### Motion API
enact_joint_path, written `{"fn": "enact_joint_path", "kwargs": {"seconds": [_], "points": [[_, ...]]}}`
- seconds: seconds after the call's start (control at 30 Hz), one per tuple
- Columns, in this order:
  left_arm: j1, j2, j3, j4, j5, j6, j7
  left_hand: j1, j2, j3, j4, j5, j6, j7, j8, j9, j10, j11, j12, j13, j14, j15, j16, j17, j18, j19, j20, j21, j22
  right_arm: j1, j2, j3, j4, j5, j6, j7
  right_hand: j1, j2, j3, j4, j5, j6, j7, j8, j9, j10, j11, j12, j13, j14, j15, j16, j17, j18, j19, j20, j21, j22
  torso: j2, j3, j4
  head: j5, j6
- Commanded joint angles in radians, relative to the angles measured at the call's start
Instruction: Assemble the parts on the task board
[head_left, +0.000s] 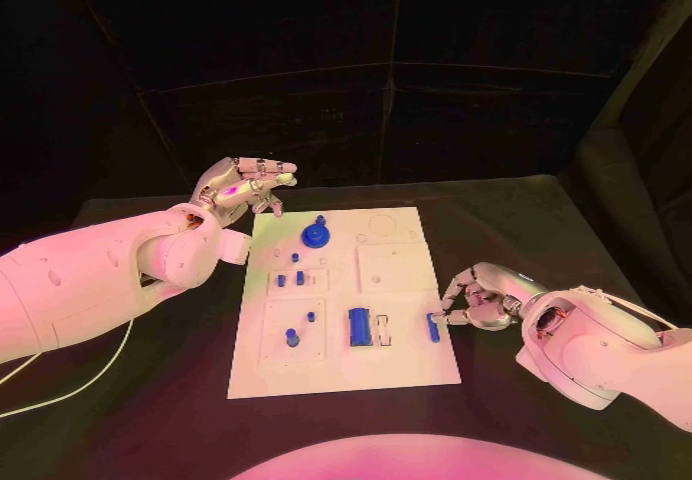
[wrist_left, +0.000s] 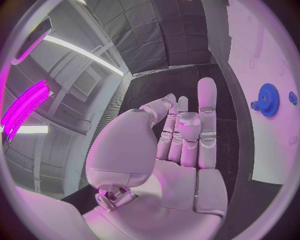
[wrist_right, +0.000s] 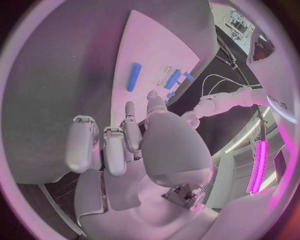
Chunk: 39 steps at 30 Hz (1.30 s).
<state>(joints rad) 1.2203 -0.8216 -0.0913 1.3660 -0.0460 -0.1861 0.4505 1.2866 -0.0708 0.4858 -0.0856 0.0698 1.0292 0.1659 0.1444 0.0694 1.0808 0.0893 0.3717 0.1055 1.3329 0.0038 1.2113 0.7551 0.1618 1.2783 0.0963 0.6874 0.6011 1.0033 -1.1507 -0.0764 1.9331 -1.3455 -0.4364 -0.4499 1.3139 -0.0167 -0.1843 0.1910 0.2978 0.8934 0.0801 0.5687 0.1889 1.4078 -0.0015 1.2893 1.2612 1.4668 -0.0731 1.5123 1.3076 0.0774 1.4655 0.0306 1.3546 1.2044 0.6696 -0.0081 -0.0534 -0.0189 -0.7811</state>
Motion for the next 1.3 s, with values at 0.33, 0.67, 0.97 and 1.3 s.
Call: {"fn": "enact_joint_path", "kwargs": {"seconds": [0.33,0.67,0.97,1.3], "points": [[0.001,0.0,0.0,0.003,0.001,0.012,0.004,-0.011,0.0,-0.004,0.0,-0.002,-0.004,0.0,0.007,-0.001,-0.006,-0.001,0.004,0.001,-0.009,-0.001,-0.005,-0.001,0.02,-0.006,0.004,-0.006,-0.001,0.0,0.027,0.0,-0.02,-0.1,0.117,-0.076,-0.013,0.004,-0.019,0.006,0.005,0.039,-0.007,-0.01,-0.001,0.006,-0.004,0.001,0.008,0.081,0.0,-0.005,0.157,-0.006,0.001,0.003,0.0,0.003,0.0,0.0009,0.0008,-0.011,-0.003],[0.001,-0.001,0.0,0.002,0.001,0.015,0.002,-0.013,0.0,-0.005,0.001,-0.002,-0.006,0.0,0.007,-0.001,-0.009,-0.001,0.006,0.001,-0.01,-0.001,-0.005,-0.003,0.02,-0.006,0.004,-0.007,-0.002,-0.001,0.069,0.0,-0.035,-0.112,0.125,-0.07,-0.01,0.005,-0.022,0.005,0.004,0.047,-0.009,-0.011,-0.001,0.007,-0.005,0.0,0.008,0.081,-0.002,-0.004,0.158,-0.006,0.001,0.002,0.0,0.004,0.001,-0.0001,0.0002,-0.011,-0.004],[0.0,0.001,0.0,0.0,0.001,0.016,0.002,-0.013,0.0,-0.005,0.001,-0.002,-0.006,0.0,0.007,-0.001,-0.009,-0.001,0.006,0.001,-0.01,-0.001,-0.005,-0.003,0.02,-0.006,0.004,-0.007,-0.002,-0.002,0.098,0.0,-0.059,-0.162,0.172,-0.099,0.021,0.019,-0.018,-0.009,0.017,0.057,-0.013,-0.022,-0.002,0.005,-0.009,-0.004,0.007,0.081,-0.006,-0.006,0.156,-0.006,0.001,-0.002,-0.002,0.003,0.0,-0.0006,0.0019,-0.011,-0.007],[0.0,0.0,0.0,0.0,0.001,0.016,-0.002,-0.013,0.001,-0.005,0.001,-0.002,-0.007,0.0,0.008,-0.001,-0.009,-0.001,0.007,0.001,-0.01,-0.001,-0.005,-0.003,0.021,-0.006,0.004,-0.008,-0.002,-0.002,0.118,-0.001,-0.077,-0.244,0.267,-0.111,0.071,0.031,-0.011,-0.042,-0.014,0.071,-0.015,-0.039,-0.004,0.002,-0.012,-0.012,0.005,0.08,-0.008,-0.009,0.153,-0.006,-0.001,-0.004,-0.004,0.001,0.0,-0.0009,0.0015,-0.003,-0.008]]}}
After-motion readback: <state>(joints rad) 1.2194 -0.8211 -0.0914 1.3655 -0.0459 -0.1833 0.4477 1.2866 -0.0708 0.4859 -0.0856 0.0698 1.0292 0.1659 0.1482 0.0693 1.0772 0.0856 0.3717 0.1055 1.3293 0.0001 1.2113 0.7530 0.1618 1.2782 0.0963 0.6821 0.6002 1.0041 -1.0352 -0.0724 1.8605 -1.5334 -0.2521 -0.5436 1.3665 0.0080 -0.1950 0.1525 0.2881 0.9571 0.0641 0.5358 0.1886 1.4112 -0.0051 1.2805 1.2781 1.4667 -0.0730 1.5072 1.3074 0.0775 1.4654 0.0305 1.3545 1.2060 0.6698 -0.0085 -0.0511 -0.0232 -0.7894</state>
